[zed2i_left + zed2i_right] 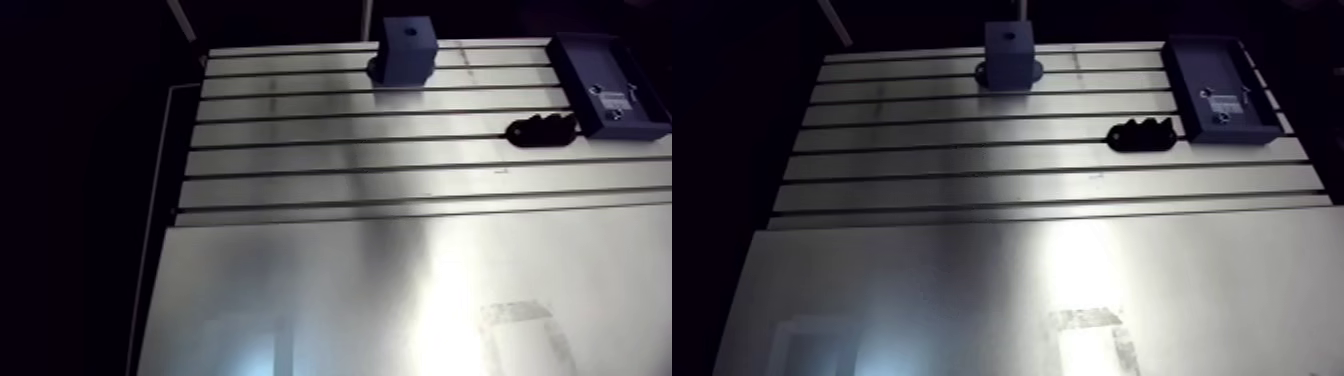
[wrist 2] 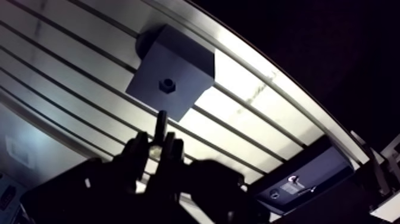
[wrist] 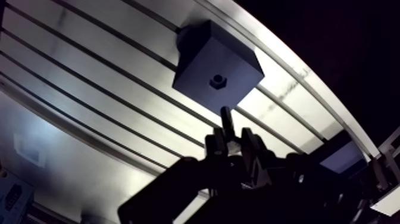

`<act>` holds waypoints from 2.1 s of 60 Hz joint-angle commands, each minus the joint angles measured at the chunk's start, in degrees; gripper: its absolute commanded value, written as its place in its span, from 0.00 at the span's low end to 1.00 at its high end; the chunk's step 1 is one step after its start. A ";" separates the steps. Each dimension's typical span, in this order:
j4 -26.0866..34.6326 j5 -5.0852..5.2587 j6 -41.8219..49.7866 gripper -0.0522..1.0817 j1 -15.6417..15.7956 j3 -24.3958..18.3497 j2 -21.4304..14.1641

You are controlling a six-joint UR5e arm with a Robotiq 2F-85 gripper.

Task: Pick up the M10 bolt and insert it into the hex recess until seated.

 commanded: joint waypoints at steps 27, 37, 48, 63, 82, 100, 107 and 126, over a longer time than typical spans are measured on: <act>-2.45 -0.12 1.73 0.77 0.59 -0.57 1.46; -2.65 -0.20 2.37 0.77 0.59 -0.49 1.62; -2.66 -0.12 2.39 0.77 0.59 -0.40 1.88; -2.65 -0.12 2.39 0.77 0.59 0.88 1.72; -3.00 -0.19 2.39 0.77 0.59 2.15 1.72; -3.51 -0.12 2.39 0.77 0.59 2.41 1.88; -3.87 -0.12 2.39 0.77 0.59 2.68 1.90; -4.03 -0.12 2.39 0.77 0.59 3.19 1.90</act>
